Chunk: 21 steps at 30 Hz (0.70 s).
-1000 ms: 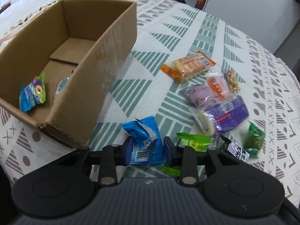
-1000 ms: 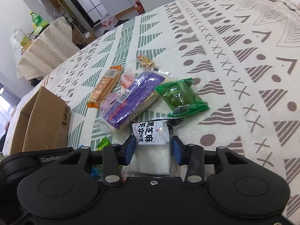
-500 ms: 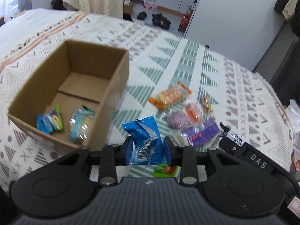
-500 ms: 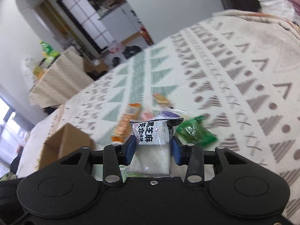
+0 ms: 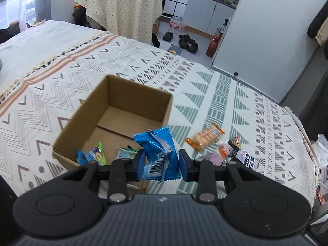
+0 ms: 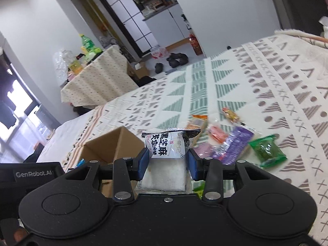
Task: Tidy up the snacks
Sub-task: 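Grasp the blue wrapper with the left tool while the right tool grasps the white bag, then carry both snacks over the box and release them inside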
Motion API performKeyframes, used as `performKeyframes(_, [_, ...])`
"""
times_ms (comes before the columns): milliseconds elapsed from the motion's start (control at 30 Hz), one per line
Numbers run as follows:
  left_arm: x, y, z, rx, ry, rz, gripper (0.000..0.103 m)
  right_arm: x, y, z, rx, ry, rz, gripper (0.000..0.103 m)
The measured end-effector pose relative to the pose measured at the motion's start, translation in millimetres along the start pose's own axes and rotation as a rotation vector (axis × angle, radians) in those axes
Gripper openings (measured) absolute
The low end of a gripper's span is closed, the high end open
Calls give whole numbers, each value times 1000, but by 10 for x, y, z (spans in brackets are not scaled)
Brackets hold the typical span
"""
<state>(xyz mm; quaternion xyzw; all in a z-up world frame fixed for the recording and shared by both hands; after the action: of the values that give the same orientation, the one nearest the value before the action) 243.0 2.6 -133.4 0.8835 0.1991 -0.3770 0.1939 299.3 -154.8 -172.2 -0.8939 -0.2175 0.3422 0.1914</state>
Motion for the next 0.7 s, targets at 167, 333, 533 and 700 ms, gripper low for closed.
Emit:
performKeyframes(167, [-40,-134,-75,2,-4,-8,34,-92,-194,1,-79,31,27,40])
performKeyframes(333, [-31,-276,-168,-11,-5,-6,34,-138,-336,-29,-103,47,33,40])
performKeyframes(533, [17,-451,-250,-21,-22,1,34,-93,-439,-31,-117,39,55,40])
performKeyframes(700, [118,-591,-287,-25,-58,8,34,-18,-582,-18,-135,30,56,40])
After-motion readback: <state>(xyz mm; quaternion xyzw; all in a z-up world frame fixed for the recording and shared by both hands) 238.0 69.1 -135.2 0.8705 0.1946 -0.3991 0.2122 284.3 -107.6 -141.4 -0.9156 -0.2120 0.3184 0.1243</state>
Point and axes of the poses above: each gripper's, at about its wrist camera, not at the fingertips, and x roughly the way its jaws point, y to its right, z to its underside, the point moved 8 cm from there along x, roughly the way its jaws point, and after that the axes turned 1 degree about y, right-handed, at the moved point
